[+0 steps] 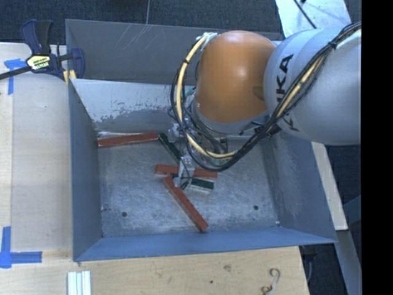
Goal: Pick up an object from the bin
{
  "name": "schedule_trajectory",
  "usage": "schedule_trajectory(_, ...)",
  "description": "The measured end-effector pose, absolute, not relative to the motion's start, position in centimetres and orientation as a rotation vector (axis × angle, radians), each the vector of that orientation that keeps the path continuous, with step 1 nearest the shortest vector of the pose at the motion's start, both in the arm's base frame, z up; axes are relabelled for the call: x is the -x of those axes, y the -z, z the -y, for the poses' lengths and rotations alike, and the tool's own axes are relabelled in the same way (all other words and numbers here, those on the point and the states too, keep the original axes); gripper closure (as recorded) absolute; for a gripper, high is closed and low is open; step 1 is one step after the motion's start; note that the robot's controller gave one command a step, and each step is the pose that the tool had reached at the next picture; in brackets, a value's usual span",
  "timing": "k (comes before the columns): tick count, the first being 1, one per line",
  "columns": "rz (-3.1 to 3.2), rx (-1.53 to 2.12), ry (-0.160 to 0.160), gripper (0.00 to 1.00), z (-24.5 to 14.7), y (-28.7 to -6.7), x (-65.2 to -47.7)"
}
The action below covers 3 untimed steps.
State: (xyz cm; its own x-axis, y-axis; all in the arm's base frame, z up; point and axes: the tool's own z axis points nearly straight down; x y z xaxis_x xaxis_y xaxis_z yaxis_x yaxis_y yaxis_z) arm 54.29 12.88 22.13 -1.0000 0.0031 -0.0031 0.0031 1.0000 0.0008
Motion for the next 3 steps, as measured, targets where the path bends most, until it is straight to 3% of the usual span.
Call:
schedule_trajectory(1,-3.138,-0.005,-0.001,1.0,-12.9,-22.1,-54.3)
schedule_trajectory(2,-3.148,-0.023,0.002,1.0,-12.1,-14.3,-52.4)
schedule_trajectory(3,-3.13,0.178,-0.004,1.0,-15.7,-18.6,-51.8)
